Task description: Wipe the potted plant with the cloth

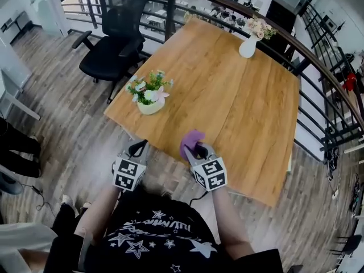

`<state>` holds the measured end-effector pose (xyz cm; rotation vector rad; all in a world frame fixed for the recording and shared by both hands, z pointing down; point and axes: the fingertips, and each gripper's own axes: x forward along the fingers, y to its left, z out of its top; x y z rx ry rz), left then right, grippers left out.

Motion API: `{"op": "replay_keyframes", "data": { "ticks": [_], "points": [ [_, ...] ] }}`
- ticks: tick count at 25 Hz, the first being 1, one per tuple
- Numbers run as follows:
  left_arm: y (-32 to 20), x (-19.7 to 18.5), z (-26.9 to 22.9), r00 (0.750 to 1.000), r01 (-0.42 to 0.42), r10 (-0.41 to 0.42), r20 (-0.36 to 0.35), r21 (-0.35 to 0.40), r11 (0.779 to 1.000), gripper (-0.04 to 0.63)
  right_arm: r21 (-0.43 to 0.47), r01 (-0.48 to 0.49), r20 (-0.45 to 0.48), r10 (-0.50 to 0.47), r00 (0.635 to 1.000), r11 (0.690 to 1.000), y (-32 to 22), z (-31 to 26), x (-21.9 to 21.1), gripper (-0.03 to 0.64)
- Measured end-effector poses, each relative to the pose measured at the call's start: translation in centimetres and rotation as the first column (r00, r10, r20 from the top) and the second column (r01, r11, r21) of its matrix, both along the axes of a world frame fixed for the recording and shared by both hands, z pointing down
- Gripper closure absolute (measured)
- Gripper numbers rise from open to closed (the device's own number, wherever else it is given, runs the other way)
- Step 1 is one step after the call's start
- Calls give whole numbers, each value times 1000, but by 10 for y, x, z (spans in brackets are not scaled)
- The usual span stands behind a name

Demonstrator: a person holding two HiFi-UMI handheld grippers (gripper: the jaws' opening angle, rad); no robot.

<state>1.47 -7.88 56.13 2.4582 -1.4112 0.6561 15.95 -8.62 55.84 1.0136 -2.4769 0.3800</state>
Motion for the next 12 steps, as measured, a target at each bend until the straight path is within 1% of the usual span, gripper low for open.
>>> {"op": "replay_keyframes", "data": {
  "ticks": [3, 12],
  "points": [
    [7, -2, 5, 1000, 21, -21, 8, -11, 1000, 594, -4, 17, -5, -18, 1000, 1000, 6, 3, 1, 538],
    [4, -4, 3, 999, 39, -39, -4, 9, 999, 594, -1, 32, -1, -32, 999, 999, 4, 3, 0, 538]
  ]
}}
